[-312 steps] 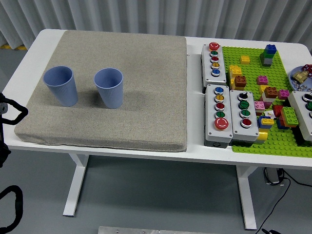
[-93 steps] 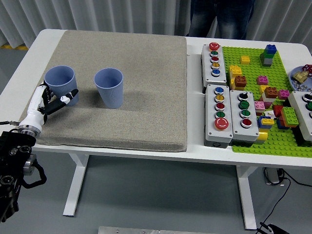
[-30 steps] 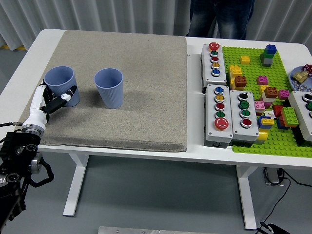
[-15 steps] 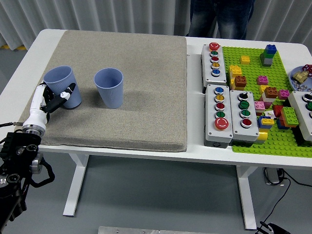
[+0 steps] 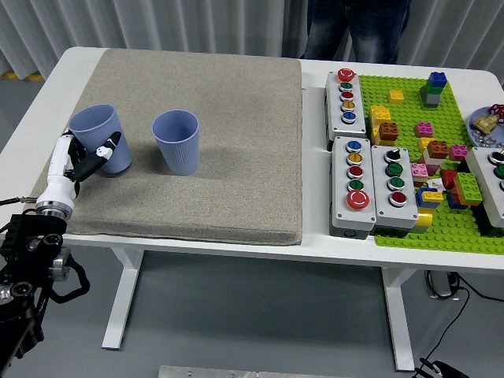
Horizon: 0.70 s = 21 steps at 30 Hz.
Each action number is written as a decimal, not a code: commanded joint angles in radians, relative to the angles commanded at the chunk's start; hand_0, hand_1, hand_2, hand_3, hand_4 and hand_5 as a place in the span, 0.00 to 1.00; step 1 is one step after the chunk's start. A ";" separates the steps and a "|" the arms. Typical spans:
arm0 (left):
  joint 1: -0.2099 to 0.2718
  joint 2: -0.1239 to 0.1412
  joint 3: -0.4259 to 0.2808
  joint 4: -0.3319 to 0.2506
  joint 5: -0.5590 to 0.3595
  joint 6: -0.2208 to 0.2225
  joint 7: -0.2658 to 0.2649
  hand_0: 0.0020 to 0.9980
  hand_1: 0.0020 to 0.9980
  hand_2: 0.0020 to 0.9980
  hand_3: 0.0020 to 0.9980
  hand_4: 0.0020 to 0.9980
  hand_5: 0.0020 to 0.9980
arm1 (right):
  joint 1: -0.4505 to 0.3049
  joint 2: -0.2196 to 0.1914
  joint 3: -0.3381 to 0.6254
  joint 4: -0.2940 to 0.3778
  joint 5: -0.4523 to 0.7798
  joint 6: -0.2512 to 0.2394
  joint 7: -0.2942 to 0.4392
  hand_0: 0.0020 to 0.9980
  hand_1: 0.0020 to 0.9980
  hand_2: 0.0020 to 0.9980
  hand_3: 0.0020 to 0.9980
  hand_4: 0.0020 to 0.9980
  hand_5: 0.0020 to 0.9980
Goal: Pick cup pour cup place
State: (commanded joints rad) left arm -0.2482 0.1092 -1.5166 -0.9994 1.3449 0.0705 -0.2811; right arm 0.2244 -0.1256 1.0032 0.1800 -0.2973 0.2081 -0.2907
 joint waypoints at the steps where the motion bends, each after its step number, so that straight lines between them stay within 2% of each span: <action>1: 0.001 -0.001 0.001 -0.002 -0.001 0.007 -0.002 0.50 0.62 0.83 0.86 0.71 0.30 | 0.000 0.000 -0.001 0.000 0.001 0.000 0.000 0.76 0.70 0.71 0.61 0.16 0.39; 3: 0.002 -0.001 0.001 -0.004 -0.002 0.012 -0.003 0.50 0.62 0.83 0.86 0.71 0.30 | 0.000 0.000 -0.002 0.000 0.002 -0.001 0.000 0.76 0.70 0.71 0.61 0.16 0.39; 4: 0.004 -0.001 0.005 -0.009 -0.005 0.022 -0.007 0.46 0.58 0.80 0.83 0.69 0.29 | 0.000 0.000 0.000 0.000 0.001 -0.001 0.000 0.76 0.70 0.71 0.61 0.16 0.39; 9: 0.013 0.000 0.011 -0.025 -0.005 0.037 -0.015 0.46 0.58 0.80 0.83 0.69 0.29 | -0.001 0.000 0.000 0.000 -0.002 -0.001 0.000 0.76 0.70 0.71 0.61 0.16 0.39; 10: 0.016 0.002 0.012 -0.031 -0.006 0.041 -0.017 0.43 0.56 0.79 0.81 0.67 0.27 | -0.001 0.000 0.001 0.000 -0.003 -0.001 0.000 0.76 0.70 0.71 0.61 0.16 0.39; 21: 0.030 0.013 0.012 -0.085 0.012 0.060 -0.024 0.43 0.56 0.79 0.81 0.66 0.26 | -0.003 0.000 -0.001 0.000 -0.004 -0.002 0.000 0.76 0.70 0.71 0.61 0.16 0.39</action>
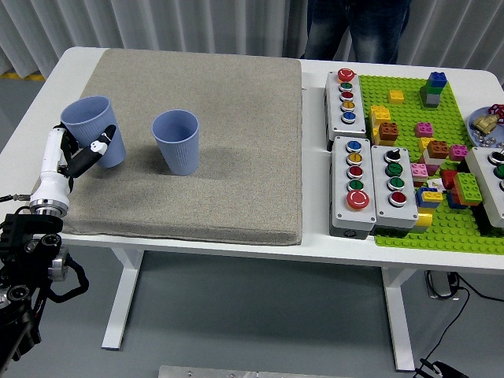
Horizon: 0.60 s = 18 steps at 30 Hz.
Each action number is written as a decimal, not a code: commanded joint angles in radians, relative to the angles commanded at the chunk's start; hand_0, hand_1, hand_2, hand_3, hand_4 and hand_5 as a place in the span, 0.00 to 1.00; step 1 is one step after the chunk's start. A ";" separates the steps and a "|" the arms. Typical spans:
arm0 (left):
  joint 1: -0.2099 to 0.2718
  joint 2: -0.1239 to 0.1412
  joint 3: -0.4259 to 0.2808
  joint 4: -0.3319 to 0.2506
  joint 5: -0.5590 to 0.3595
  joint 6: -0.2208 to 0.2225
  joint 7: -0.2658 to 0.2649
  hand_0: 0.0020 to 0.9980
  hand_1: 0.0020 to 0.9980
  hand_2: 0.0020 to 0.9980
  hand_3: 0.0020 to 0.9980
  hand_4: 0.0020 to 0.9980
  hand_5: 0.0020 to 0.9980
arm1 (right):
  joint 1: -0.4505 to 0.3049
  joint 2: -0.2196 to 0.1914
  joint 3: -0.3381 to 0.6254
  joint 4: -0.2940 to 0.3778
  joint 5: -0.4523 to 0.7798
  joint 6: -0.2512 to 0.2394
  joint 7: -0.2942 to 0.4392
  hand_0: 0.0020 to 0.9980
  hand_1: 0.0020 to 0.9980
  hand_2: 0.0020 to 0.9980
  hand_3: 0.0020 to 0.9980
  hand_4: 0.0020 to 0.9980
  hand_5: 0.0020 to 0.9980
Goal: Pick cup pour cup place
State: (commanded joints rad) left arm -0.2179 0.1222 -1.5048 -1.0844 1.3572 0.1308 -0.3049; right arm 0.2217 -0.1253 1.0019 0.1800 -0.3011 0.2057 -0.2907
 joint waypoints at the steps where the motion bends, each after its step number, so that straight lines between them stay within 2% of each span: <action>1: 0.000 0.000 0.000 -0.001 0.000 0.000 0.000 0.43 0.56 0.78 0.80 0.64 0.25 | 0.000 0.000 0.000 0.000 0.000 0.000 0.000 0.76 0.70 0.71 0.61 0.16 0.39; 3: 0.004 0.003 0.003 -0.020 0.018 0.007 0.003 0.43 0.56 0.78 0.80 0.64 0.25 | -0.002 0.001 0.000 0.000 -0.001 -0.001 -0.001 0.76 0.70 0.71 0.61 0.16 0.39; 6: 0.012 0.030 0.017 -0.058 0.046 0.007 0.011 0.43 0.56 0.78 0.80 0.64 0.25 | -0.005 0.001 -0.001 0.000 -0.001 -0.003 -0.001 0.76 0.70 0.71 0.61 0.16 0.39; 8: 0.014 0.039 0.020 -0.068 0.051 0.007 0.012 0.43 0.55 0.78 0.80 0.62 0.23 | -0.006 0.001 -0.002 0.000 0.000 -0.003 0.000 0.76 0.70 0.71 0.61 0.16 0.39; 10: 0.015 0.074 0.025 -0.106 0.047 0.005 0.017 0.43 0.55 0.78 0.80 0.62 0.23 | -0.007 -0.001 -0.005 0.000 0.006 -0.003 0.003 0.76 0.70 0.71 0.61 0.16 0.39; 14: 0.018 0.098 0.027 -0.136 0.048 0.002 0.022 0.42 0.55 0.75 0.79 0.61 0.21 | -0.007 -0.003 -0.005 0.000 0.006 -0.002 0.004 0.76 0.70 0.71 0.61 0.16 0.38; 16: 0.023 0.128 0.030 -0.181 0.057 0.000 0.030 0.42 0.55 0.75 0.79 0.61 0.21 | -0.007 -0.004 -0.007 0.000 0.012 -0.003 0.006 0.76 0.70 0.71 0.61 0.16 0.38; 18: 0.024 0.144 0.032 -0.204 0.072 -0.004 0.037 0.42 0.55 0.75 0.79 0.61 0.21 | -0.008 -0.005 -0.007 0.000 0.013 -0.003 0.007 0.76 0.70 0.71 0.61 0.16 0.38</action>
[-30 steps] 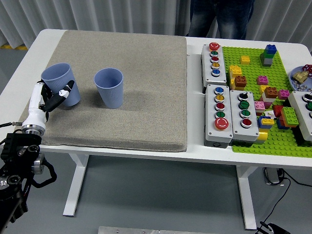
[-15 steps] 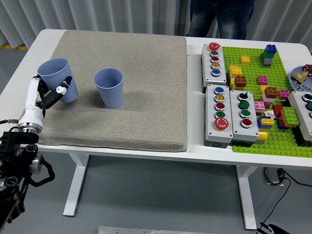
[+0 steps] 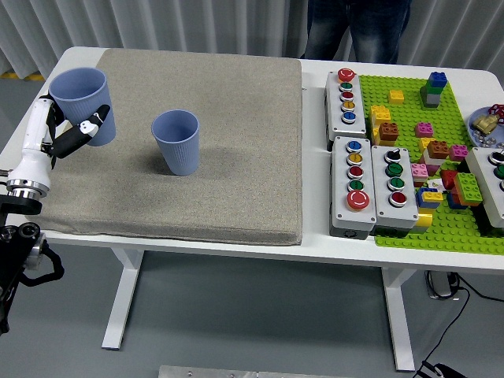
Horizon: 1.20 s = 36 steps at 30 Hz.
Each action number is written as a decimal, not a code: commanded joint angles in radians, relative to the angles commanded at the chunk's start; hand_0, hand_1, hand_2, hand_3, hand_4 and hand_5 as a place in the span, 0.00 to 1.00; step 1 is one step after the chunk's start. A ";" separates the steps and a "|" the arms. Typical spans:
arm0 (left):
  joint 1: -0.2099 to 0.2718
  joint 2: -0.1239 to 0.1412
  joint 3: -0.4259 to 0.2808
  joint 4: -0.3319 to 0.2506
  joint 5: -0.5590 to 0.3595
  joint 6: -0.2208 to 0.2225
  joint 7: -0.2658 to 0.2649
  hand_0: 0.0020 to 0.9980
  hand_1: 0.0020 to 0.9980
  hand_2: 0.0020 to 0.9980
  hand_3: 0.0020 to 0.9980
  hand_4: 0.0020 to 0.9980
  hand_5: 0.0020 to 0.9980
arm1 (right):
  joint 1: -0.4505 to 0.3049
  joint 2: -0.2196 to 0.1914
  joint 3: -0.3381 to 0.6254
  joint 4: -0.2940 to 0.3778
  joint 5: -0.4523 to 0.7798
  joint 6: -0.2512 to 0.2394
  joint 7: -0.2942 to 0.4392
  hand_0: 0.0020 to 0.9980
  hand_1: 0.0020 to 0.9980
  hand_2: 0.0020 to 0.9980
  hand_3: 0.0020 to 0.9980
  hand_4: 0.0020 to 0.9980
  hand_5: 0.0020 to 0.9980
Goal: Pick cup pour cup place
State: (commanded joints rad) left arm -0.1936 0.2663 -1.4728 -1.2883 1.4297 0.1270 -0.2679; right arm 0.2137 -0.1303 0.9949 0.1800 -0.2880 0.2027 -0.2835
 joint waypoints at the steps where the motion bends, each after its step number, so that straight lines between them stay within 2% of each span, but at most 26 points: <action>1: 0.000 0.007 0.001 -0.008 0.009 -0.002 0.003 0.41 0.53 0.73 0.74 0.61 0.20 | 0.000 0.000 0.000 0.000 0.000 0.000 0.000 0.76 0.70 0.71 0.61 0.16 0.38; 8: -0.001 0.100 0.025 -0.066 0.090 -0.058 0.028 0.41 0.53 0.72 0.73 0.60 0.20 | -0.001 -0.005 -0.004 0.000 0.005 0.000 0.001 0.76 0.70 0.71 0.61 0.15 0.38; 9: -0.002 0.105 0.027 -0.068 0.093 -0.061 0.028 0.41 0.53 0.72 0.73 0.60 0.20 | 0.000 -0.005 -0.004 0.000 0.005 0.000 0.001 0.76 0.70 0.71 0.61 0.15 0.38; 11: -0.005 0.145 0.060 -0.083 0.098 -0.078 0.034 0.41 0.53 0.72 0.73 0.60 0.20 | 0.000 -0.006 -0.006 0.000 0.006 -0.001 0.001 0.76 0.70 0.71 0.61 0.15 0.38; 15: -0.005 0.187 0.099 -0.098 0.081 -0.081 0.034 0.41 0.53 0.72 0.73 0.60 0.20 | 0.002 -0.008 -0.007 0.000 0.005 -0.002 0.001 0.76 0.70 0.71 0.61 0.15 0.38; 19: 0.004 0.216 0.129 -0.111 0.059 -0.080 0.032 0.41 0.53 0.72 0.73 0.60 0.19 | 0.001 -0.009 -0.003 0.000 0.005 -0.003 0.002 0.76 0.70 0.71 0.61 0.15 0.38; 24: 0.007 0.228 0.135 -0.123 0.068 -0.076 0.032 0.41 0.53 0.72 0.73 0.60 0.19 | 0.000 -0.008 0.004 0.000 0.001 -0.003 0.001 0.76 0.70 0.71 0.61 0.15 0.38; 26: 0.001 0.249 0.143 -0.142 0.101 -0.077 0.038 0.41 0.53 0.72 0.73 0.61 0.20 | 0.002 -0.010 0.003 0.000 0.004 -0.002 0.001 0.76 0.70 0.71 0.61 0.15 0.37; 28: 0.001 0.251 0.144 -0.144 0.105 -0.077 0.039 0.41 0.53 0.72 0.73 0.61 0.20 | 0.002 -0.010 0.003 0.000 0.005 -0.002 0.001 0.76 0.70 0.71 0.61 0.15 0.37; 29: -0.010 0.269 0.152 -0.157 0.133 -0.078 0.046 0.41 0.53 0.72 0.73 0.61 0.20 | 0.004 -0.012 0.002 0.000 0.007 -0.002 0.002 0.76 0.70 0.71 0.61 0.15 0.37; 31: -0.022 0.285 0.159 -0.170 0.173 -0.079 0.051 0.40 0.52 0.72 0.73 0.61 0.20 | 0.005 -0.014 0.001 0.000 0.009 -0.002 0.003 0.77 0.70 0.71 0.61 0.15 0.38; 36: -0.038 0.297 0.170 -0.180 0.219 -0.080 0.058 0.40 0.52 0.72 0.73 0.61 0.20 | 0.004 -0.017 -0.001 0.000 0.012 -0.001 0.007 0.77 0.70 0.71 0.61 0.15 0.38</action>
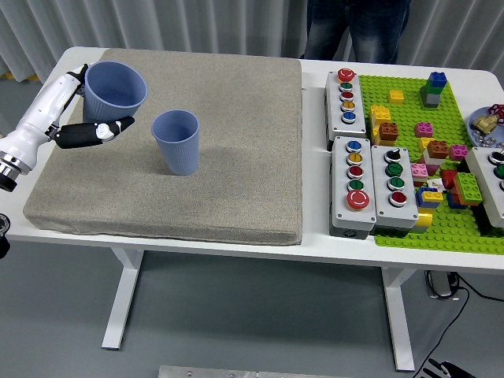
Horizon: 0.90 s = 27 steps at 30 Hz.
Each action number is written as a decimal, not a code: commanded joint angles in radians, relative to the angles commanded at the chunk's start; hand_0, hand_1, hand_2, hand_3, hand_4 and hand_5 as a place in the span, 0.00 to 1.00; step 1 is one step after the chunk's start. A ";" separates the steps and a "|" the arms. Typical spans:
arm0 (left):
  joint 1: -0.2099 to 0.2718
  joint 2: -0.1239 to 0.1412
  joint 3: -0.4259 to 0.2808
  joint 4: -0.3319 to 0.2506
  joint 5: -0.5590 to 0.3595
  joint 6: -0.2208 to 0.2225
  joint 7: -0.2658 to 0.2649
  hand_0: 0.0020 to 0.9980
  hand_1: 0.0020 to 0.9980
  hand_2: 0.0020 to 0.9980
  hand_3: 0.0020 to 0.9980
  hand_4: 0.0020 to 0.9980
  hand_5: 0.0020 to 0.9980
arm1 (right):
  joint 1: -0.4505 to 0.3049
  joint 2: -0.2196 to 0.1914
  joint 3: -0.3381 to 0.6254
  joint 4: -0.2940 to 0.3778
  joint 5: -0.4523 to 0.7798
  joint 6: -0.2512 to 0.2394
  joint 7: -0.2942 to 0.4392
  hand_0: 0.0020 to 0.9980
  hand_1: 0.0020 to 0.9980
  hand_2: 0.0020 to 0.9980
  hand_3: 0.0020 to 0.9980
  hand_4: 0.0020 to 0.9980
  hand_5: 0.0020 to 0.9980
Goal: Pick cup pour cup place
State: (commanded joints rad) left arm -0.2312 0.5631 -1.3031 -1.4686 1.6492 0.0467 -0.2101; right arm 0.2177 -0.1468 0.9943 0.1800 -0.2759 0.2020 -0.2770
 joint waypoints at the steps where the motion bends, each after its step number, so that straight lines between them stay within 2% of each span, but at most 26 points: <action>1: -0.002 0.000 0.001 0.000 0.008 0.000 0.001 0.40 0.52 0.71 0.73 0.61 0.19 | 0.000 0.000 0.000 0.000 0.000 0.000 0.000 0.76 0.70 0.71 0.61 0.15 0.37; 13: -0.031 0.000 0.041 0.000 0.153 -0.031 0.026 0.38 0.50 0.69 0.72 0.61 0.20 | -0.002 0.000 -0.005 0.000 0.006 -0.001 0.003 0.77 0.70 0.71 0.61 0.15 0.37; 22: -0.056 0.004 0.061 0.003 0.224 -0.044 0.037 0.38 0.50 0.68 0.72 0.61 0.20 | -0.006 -0.002 -0.008 0.000 0.010 -0.001 0.008 0.76 0.70 0.71 0.61 0.15 0.37; 27: -0.086 0.004 0.068 0.007 0.298 -0.053 0.046 0.38 0.50 0.68 0.72 0.61 0.20 | -0.005 -0.004 -0.011 0.000 0.016 0.000 0.011 0.76 0.70 0.71 0.61 0.16 0.37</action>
State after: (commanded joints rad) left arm -0.3174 0.5670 -1.2346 -1.4615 1.9474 -0.0062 -0.1644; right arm 0.2126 -0.1506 0.9833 0.1800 -0.2602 0.2024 -0.2661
